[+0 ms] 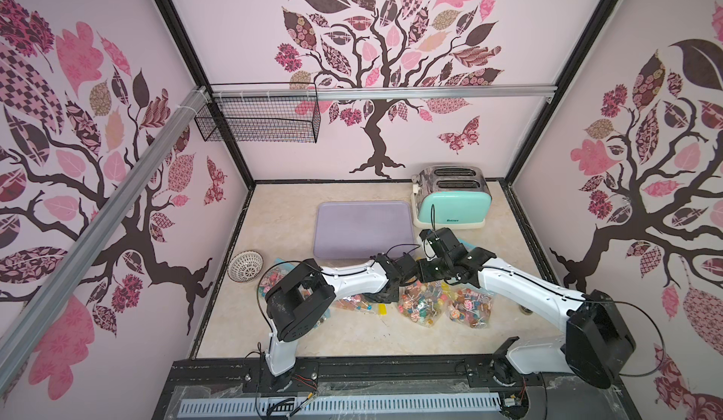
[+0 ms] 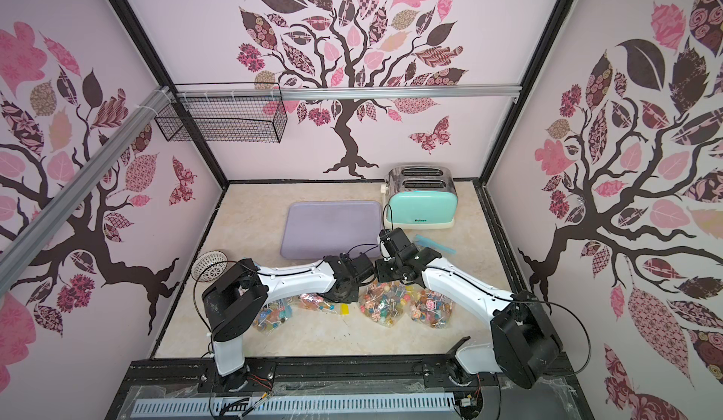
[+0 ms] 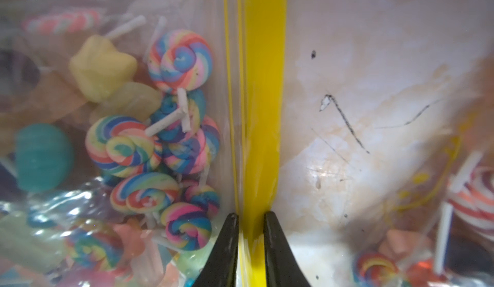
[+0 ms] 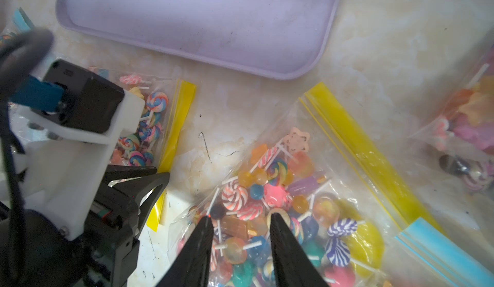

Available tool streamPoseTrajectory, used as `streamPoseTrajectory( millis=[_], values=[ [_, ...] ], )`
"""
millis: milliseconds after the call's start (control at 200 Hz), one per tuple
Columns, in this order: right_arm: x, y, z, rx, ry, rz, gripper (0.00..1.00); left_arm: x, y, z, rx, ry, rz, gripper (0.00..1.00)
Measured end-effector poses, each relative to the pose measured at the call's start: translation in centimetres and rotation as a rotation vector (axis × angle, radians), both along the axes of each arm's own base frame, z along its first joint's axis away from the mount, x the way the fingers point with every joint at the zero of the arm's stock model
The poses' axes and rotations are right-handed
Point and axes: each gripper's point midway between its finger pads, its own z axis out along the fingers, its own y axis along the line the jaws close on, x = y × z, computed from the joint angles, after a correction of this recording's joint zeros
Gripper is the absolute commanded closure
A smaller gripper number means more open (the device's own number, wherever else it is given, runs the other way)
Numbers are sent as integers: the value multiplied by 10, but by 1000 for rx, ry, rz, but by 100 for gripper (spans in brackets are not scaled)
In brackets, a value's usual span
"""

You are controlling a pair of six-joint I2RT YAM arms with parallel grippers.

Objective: Pour candies out of the ziploc bag
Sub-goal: Open the ziploc bag at the center of the board.

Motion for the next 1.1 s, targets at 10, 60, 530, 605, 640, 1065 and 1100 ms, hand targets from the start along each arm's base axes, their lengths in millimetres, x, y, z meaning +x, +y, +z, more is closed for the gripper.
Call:
streamPoseTrajectory(
  millis=[10,60,530,605,640,1065,1100],
  values=[
    [0,0,0,0,0,0,60,0,0,0,0,0,0,79],
    [0,0,0,0,0,0,60,0,0,0,0,-1,-2,79],
    [0,0,-6,-12,13,3,60,23,2,12,-9,-36,8,75],
    [0,0,-6,-12,13,2,60,27,5,12,-10,-38,15,74],
    [0,0,-6,-13,14,2,60,29,6,12,-10,-38,17,73],
    [0,0,-12,-24,31,3,59,23,-4,4,-74,4,5,64],
    [0,0,-13,-24,31,3,59,23,-5,4,-78,7,4,64]
  ],
)
